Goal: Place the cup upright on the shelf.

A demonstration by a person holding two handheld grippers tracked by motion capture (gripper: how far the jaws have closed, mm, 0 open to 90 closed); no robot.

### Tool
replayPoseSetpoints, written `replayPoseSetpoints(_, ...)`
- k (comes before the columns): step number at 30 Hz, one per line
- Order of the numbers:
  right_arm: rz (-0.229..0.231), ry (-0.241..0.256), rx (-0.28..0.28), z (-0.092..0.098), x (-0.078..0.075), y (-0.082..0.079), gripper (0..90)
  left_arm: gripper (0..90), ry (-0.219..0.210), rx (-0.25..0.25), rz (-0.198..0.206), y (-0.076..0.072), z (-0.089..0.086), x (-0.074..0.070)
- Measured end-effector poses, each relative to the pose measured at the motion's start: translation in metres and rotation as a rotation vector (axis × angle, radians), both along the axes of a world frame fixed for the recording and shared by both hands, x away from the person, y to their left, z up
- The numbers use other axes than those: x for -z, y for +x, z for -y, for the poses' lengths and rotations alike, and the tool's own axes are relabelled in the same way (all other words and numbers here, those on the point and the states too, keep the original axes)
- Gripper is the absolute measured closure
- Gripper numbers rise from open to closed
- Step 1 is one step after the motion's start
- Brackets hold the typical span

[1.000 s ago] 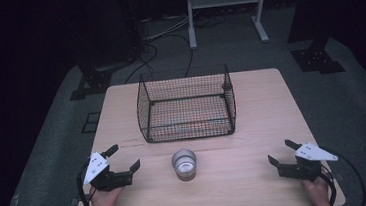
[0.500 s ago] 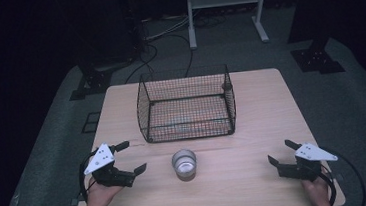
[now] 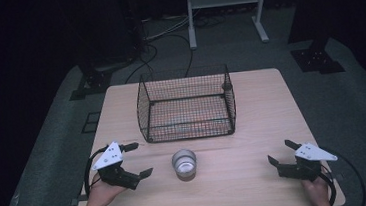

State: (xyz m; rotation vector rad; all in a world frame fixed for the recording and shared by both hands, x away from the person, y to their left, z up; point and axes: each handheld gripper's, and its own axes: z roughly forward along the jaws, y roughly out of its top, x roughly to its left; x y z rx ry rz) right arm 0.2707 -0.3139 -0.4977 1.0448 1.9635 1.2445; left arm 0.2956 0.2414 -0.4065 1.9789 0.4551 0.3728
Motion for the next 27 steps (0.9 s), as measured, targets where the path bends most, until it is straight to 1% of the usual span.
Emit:
replayPoseSetpoints(3, 0.0, 0.0, 0.0, 0.0, 0.0, 0.0, 13.5, 2.1, 0.005, 0.015, -0.007, 0.002, 0.004, -0.001)
replayPoseSetpoints(5, 0.0, 0.0, 0.0, 0.0, 0.0, 0.0, 13.5, 2.1, 0.021, 0.036, -0.015, 0.003, 0.008, -0.002)
replayPoseSetpoints(6, 0.0, 0.0, 0.0, 0.0, 0.0, 0.0, 13.5, 2.1, 0.021, 0.036, -0.015, 0.003, 0.008, -0.002)
replayPoseSetpoints(9, 0.001, -0.001, -0.001, 0.0, 0.0, 0.0, 13.5, 2.1, 0.048, 0.041, -0.022, 0.005, 0.014, -0.003)
replayPoseSetpoints(10, 0.001, -0.001, -0.001, 0.0, 0.0, 0.0, 13.5, 2.1, 0.048, 0.041, -0.022, 0.005, 0.014, -0.003)
replayPoseSetpoints(16, 0.001, -0.001, -0.002, 0.0, 0.0, 0.0, 13.5, 2.1, 0.055, 0.069, -0.04, 0.008, 0.022, -0.003)
replayPoseSetpoints(17, 0.002, -0.002, -0.002, 0.0, 0.0, 0.0, 13.5, 2.1, 0.067, 0.077, -0.045, 0.01, 0.025, -0.002)
replayPoseSetpoints(18, 0.002, -0.002, -0.002, 0.0, 0.0, 0.0, 13.5, 2.1, 0.067, 0.077, -0.045, 0.01, 0.025, -0.002)
replayPoseSetpoints(22, 0.003, -0.002, -0.003, 0.0, 0.0, 0.0, 13.4, 2.1, 0.087, 0.103, -0.064, 0.014, 0.033, 0.001)
replayPoseSetpoints(27, 0.003, -0.001, -0.003, 0.0, 0.0, 0.0, 13.5, 2.1, 0.107, 0.113, -0.064, 0.018, 0.04, 0.002)
